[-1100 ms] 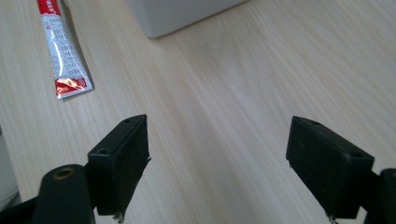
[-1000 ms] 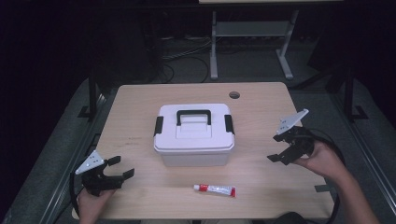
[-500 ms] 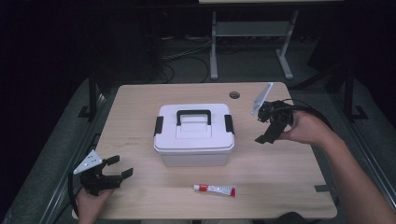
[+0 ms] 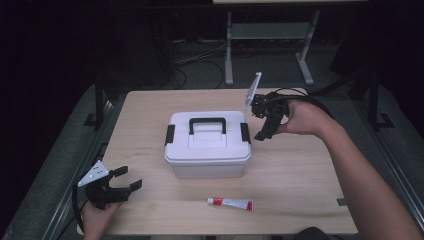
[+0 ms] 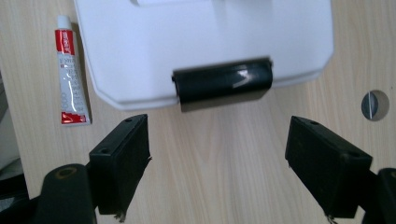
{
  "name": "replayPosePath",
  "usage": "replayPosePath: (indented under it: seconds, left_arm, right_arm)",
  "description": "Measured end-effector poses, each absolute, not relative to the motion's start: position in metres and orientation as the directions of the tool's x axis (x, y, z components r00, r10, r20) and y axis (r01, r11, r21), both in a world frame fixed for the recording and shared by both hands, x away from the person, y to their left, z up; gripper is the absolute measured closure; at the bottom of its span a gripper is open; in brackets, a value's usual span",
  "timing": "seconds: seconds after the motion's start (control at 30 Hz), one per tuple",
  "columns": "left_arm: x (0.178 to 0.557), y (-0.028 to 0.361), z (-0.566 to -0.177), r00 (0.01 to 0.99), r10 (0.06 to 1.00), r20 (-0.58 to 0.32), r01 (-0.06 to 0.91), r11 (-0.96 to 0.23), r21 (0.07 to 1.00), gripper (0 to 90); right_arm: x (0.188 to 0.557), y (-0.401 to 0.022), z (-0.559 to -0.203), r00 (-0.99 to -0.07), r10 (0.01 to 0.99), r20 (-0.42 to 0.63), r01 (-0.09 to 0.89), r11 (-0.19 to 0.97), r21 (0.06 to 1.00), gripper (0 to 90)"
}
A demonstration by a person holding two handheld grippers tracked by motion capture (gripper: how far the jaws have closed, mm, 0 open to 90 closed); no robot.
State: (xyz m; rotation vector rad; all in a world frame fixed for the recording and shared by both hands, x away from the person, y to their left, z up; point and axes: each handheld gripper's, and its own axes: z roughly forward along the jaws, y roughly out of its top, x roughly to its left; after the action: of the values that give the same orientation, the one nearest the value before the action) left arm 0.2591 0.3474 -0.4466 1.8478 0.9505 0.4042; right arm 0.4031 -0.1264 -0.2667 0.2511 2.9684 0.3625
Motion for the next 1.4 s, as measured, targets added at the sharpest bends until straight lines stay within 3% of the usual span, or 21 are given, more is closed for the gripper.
replayPosePath:
  seconds: [1.0,1.4]
  left_arm:
    - [0.259,0.351,-0.446,0.638,0.757,-0.139,0.432,-0.204,0.878,15.5]
    - [0.258,0.353,-0.446,0.634,0.759,-0.145,0.43,-0.191,0.882,15.5]
  right_arm:
    - [0.434,-0.026,-0.256,-0.996,0.054,-0.066,0.042,0.985,0.168,22.9]
    - [0.444,0.005,-0.263,-0.999,0.028,-0.037,0.022,0.987,0.157,32.7]
